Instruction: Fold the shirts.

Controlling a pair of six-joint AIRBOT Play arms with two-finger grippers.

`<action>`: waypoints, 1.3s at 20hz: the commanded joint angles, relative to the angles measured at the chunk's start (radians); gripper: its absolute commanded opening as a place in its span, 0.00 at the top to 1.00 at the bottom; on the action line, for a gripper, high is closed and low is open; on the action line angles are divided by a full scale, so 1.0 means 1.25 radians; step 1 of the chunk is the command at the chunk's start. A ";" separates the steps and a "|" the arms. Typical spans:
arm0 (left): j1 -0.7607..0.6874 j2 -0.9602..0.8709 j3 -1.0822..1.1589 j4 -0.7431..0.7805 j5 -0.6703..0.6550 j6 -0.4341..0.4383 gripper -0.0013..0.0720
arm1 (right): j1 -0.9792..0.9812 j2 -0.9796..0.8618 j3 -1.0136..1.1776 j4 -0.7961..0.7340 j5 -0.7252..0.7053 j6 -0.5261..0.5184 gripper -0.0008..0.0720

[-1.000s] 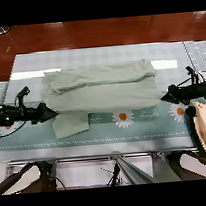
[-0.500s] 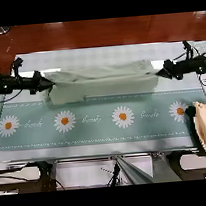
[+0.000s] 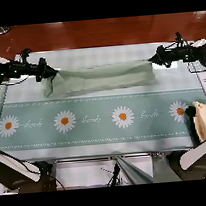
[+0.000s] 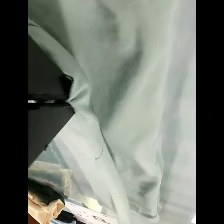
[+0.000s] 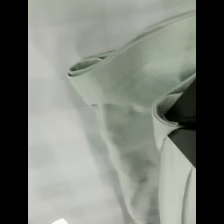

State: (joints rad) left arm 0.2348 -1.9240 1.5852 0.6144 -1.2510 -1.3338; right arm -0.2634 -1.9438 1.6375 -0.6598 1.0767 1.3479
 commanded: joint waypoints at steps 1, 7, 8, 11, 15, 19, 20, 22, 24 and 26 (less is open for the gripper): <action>-0.006 -0.045 0.031 -0.002 0.013 0.024 0.70 | 0.001 -0.067 0.047 0.078 -0.012 -0.011 0.33; 0.093 0.063 0.059 0.232 -0.057 -0.069 0.06 | -0.120 -0.029 0.112 0.082 0.089 -0.035 0.14; 0.114 0.098 0.053 0.287 -0.061 -0.081 0.05 | -0.150 -0.023 0.112 0.073 0.111 -0.035 0.14; 0.137 0.221 -0.041 0.328 0.017 -0.045 0.03 | -0.192 -0.029 0.097 -0.024 0.183 -0.004 0.14; 0.084 0.474 -0.342 0.285 0.302 0.011 0.03 | -0.163 -0.072 0.073 -0.043 0.201 -0.005 0.14; 0.030 0.600 -0.480 0.268 0.331 0.011 0.03 | -0.095 -0.115 0.073 -0.042 0.202 -0.013 0.14; 0.017 0.602 -0.481 0.267 0.308 0.011 0.03 | -0.075 -0.121 0.073 -0.042 0.204 -0.013 0.14; -0.014 0.600 -0.481 0.252 0.290 0.011 0.03 | -0.033 -0.123 0.074 -0.043 0.208 -0.021 0.14; -0.050 0.597 -0.481 0.248 0.298 0.012 0.03 | 0.010 -0.123 0.074 -0.040 0.211 -0.021 0.14; -0.084 0.591 -0.481 0.243 0.332 0.013 0.03 | 0.044 -0.122 0.077 -0.038 0.212 -0.003 0.18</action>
State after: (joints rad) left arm 0.1852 -1.1908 0.9966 0.9302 -0.8795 -1.3205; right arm -0.2703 -2.0914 1.7306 -0.6960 1.3380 1.3258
